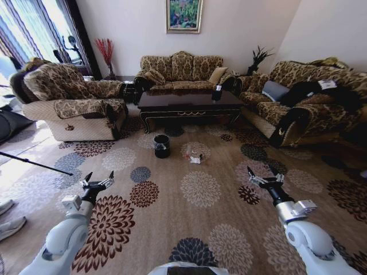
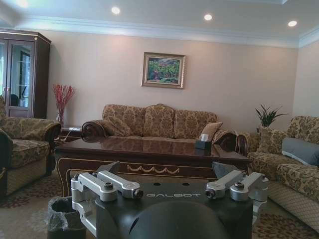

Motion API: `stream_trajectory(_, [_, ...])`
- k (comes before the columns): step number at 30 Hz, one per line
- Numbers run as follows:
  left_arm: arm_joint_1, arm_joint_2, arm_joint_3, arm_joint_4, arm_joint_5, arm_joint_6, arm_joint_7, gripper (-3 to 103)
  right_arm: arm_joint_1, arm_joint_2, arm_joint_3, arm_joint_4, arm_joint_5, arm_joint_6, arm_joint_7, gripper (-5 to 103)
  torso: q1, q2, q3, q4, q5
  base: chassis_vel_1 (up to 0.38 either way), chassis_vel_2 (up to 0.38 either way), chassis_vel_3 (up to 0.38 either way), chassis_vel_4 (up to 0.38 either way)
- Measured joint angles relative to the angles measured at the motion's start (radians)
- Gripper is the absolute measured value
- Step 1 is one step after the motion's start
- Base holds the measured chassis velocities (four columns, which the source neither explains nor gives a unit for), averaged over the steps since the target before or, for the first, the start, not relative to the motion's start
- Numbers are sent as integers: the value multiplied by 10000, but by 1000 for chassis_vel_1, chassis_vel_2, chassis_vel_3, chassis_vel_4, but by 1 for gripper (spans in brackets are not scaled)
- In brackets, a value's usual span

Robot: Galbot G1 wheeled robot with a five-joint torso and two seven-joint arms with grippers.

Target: Move to the front of the table and pick up the trash from the floor, then place it into the trash bin.

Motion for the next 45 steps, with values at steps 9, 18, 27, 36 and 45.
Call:
stream_trajectory(9, [-147,-156,-88,9,-94,-20,29,100,-123,124,2,138,-12,-1,-12,100,-180,-418,-240,-1,-1,0,0,0,0])
stream_trajectory(18, [-198,-200,-37,141,-61,-39,77,100,-201,170,90,127,-18,-23,22,100,-366,-844,-479,-1,0,0,0,0,0])
stream_trajectory(27, [-229,-338,72,221,-37,-151,166,100,-304,297,90,217,-22,16,-26,100,-513,-1207,-694,0,-1,0,0,0,0])
stream_trajectory(36, [-290,-352,186,310,52,-178,111,100,-501,395,227,150,-43,147,-242,100,-684,-1624,-941,-1,-1,0,0,0,0])
stream_trajectory(45, [-242,-276,192,129,40,-107,38,100,-349,466,17,42,-112,168,-244,100,-824,-1947,-1126,1,-1,0,0,0,0])
